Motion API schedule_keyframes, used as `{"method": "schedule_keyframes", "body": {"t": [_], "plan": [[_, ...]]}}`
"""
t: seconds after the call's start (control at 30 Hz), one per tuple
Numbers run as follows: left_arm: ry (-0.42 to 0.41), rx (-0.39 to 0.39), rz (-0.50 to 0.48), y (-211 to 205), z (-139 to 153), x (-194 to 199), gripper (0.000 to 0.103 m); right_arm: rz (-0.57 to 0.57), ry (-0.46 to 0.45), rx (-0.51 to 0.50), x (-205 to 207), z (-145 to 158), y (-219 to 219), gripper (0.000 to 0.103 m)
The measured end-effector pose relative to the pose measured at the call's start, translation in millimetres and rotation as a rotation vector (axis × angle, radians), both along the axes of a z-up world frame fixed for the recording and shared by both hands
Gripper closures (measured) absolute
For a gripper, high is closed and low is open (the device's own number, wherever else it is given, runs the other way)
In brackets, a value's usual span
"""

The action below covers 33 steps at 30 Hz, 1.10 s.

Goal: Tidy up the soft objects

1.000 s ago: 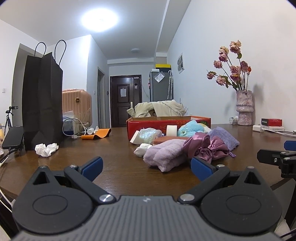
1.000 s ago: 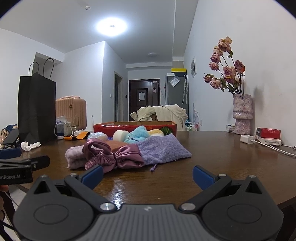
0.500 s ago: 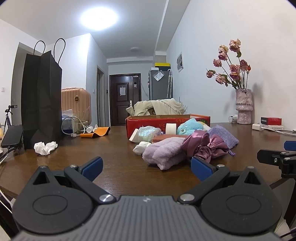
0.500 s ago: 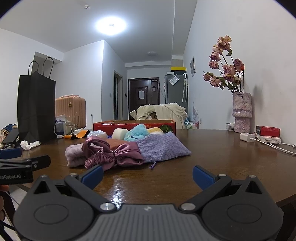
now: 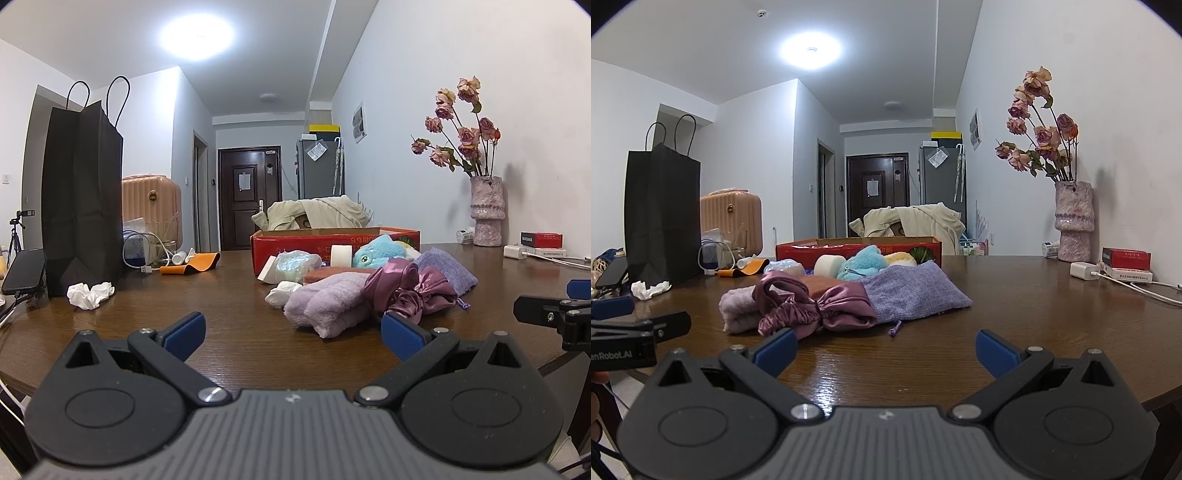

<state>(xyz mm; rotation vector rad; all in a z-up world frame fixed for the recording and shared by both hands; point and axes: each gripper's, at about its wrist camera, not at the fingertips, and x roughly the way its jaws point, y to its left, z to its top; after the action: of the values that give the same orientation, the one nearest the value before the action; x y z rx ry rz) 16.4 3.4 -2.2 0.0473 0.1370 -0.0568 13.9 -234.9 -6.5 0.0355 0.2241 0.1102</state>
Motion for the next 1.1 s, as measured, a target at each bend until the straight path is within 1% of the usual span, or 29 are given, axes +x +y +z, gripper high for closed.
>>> {"method": "schedule_keyframes", "body": {"t": [0.3, 0.37, 0.5, 0.57, 0.6, 0.67, 0.73, 0.8, 0.83, 0.87, 0.93, 0.97, 1.0, 1.03, 1.07, 1.1], "plan": [[-0.013, 0.005, -0.01, -1, 2, 0, 0.0, -0.007, 0.0, 0.01, 3, 2, -4, 0.0], [-0.023, -0.001, 0.004, 1, 6, 3, 0.0, -0.004, -0.005, 0.014, 7, 6, -5, 0.0], [-0.04, -0.037, 0.041, 8, 25, 23, 0.0, 0.003, -0.068, 0.01, 21, 23, -6, 0.0], [-0.003, -0.029, 0.053, 8, 34, 39, 0.0, 0.032, -0.076, 0.026, 35, 34, -10, 0.0], [0.023, -0.044, 0.038, 10, 37, 47, 0.0, 0.048, -0.065, 0.041, 45, 39, -12, 0.0], [0.101, -0.102, -0.005, 14, 41, 65, 0.0, 0.045, -0.027, 0.07, 67, 47, -17, 0.0], [0.182, -0.191, -0.067, 20, 44, 84, 0.0, 0.039, -0.018, 0.102, 83, 53, -20, 0.0], [0.224, -0.241, -0.062, 23, 44, 96, 0.0, 0.077, 0.008, 0.14, 101, 60, -23, 0.0], [0.241, -0.241, -0.053, 21, 43, 103, 0.001, 0.117, 0.027, 0.157, 110, 64, -22, 0.0], [0.252, -0.226, -0.043, 20, 41, 107, 0.005, 0.16, 0.053, 0.16, 120, 67, -20, 0.0], [0.303, -0.165, -0.048, 13, 35, 118, 0.01, 0.227, 0.1, 0.143, 137, 70, -12, 0.0], [0.331, -0.15, -0.053, 11, 32, 122, 0.018, 0.251, 0.127, 0.13, 144, 70, -6, 0.0], [0.365, -0.146, -0.054, 12, 28, 126, 0.028, 0.277, 0.172, 0.117, 154, 70, 1, 0.003], [0.395, -0.156, -0.056, 17, 26, 130, 0.032, 0.297, 0.218, 0.111, 163, 70, 7, 0.023], [0.405, -0.177, -0.049, 23, 25, 132, 0.038, 0.309, 0.255, 0.106, 172, 69, 14, 0.036], [0.401, -0.201, -0.024, 33, 25, 133, 0.041, 0.319, 0.278, 0.095, 177, 67, 22, 0.058]]}}
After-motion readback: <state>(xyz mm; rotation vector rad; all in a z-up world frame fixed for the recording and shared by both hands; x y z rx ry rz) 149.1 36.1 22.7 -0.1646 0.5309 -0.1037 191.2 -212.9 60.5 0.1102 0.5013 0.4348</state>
